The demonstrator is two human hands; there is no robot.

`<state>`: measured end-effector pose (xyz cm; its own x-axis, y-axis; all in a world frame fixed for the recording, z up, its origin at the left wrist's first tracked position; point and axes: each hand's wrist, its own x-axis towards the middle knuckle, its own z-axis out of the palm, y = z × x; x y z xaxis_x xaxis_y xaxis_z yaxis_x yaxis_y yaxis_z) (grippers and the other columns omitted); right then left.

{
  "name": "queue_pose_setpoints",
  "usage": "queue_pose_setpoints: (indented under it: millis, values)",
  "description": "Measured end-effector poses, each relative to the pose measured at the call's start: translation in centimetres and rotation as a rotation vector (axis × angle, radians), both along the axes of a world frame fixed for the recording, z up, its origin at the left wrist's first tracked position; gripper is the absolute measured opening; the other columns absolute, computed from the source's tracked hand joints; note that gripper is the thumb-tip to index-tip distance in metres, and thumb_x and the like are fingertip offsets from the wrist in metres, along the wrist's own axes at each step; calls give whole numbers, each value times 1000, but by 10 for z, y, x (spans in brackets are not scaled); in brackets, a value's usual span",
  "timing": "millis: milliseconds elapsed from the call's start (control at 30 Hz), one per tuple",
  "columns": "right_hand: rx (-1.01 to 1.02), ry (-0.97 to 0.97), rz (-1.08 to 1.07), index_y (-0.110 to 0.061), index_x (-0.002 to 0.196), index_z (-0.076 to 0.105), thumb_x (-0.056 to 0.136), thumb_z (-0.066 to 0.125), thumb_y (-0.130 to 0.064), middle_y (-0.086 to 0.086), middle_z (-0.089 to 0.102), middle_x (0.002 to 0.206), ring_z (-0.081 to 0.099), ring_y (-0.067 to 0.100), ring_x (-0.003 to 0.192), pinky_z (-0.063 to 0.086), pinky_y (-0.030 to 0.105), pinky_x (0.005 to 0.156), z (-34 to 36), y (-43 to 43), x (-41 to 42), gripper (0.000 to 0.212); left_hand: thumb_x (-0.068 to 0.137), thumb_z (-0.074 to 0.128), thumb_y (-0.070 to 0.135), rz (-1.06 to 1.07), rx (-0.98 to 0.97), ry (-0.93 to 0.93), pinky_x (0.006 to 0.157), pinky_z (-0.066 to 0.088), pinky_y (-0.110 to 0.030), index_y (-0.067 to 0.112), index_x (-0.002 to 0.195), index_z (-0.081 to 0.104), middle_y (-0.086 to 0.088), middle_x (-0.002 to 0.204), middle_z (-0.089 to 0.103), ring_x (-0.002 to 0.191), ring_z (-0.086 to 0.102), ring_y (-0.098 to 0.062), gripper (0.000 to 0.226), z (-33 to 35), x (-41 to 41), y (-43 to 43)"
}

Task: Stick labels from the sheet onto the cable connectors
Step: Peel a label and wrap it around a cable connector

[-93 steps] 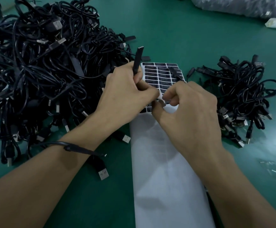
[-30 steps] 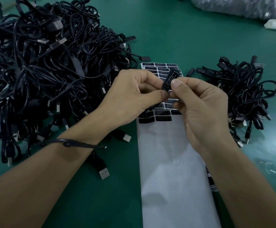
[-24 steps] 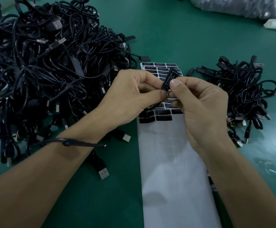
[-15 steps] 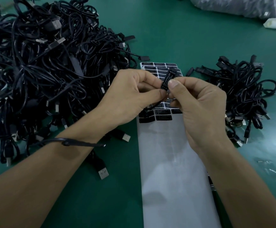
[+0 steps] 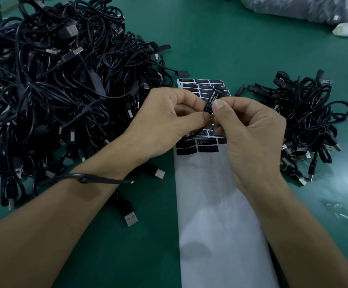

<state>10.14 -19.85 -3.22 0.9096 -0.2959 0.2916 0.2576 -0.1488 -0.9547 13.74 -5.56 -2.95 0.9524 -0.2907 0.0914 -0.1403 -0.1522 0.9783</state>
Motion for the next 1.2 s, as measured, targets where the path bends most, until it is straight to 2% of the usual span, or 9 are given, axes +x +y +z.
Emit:
queue_pose_setpoints:
  millis: [200,300,433,567,1200]
  values:
    - [-28,-1,-59,-22,78,72,90,71,-14,-10,70,66,62,2,62,50,19,63,-2,2,0,15,85,78,9,-20,-17,13,73,58,-27,5,91,72,-7,78,77,71,70,-14,9,0,-1,-1]
    - [-41,-2,-84,-21,80,73,90,71,-15,-9,71,68,63,3,63,51,19,64,-3,3,0,12,85,77,7,-34,-33,21,69,56,-20,5,89,72,-2,73,76,68,69,-10,7,0,-2,-1]
    - [-36,0,-107,-18,81,74,89,72,-13,-7,71,68,64,4,63,51,19,64,-3,5,0,10,88,73,6,-31,-42,20,66,54,-20,5,86,73,-1,70,73,66,66,-9,2,1,-2,-1]
    - [-39,-9,-105,-19,79,73,89,71,-11,-8,71,67,64,4,61,51,19,62,-2,6,-1,13,93,68,8,-12,-54,13,63,51,-14,8,84,73,4,67,73,63,66,-4,10,2,-3,-2]
    - [-29,-4,-126,-20,74,72,82,74,-9,-7,72,66,68,7,60,52,17,60,1,10,-5,13,89,68,0,3,-41,-11,62,53,-19,8,80,72,3,63,71,60,63,-7,12,2,-4,-2]
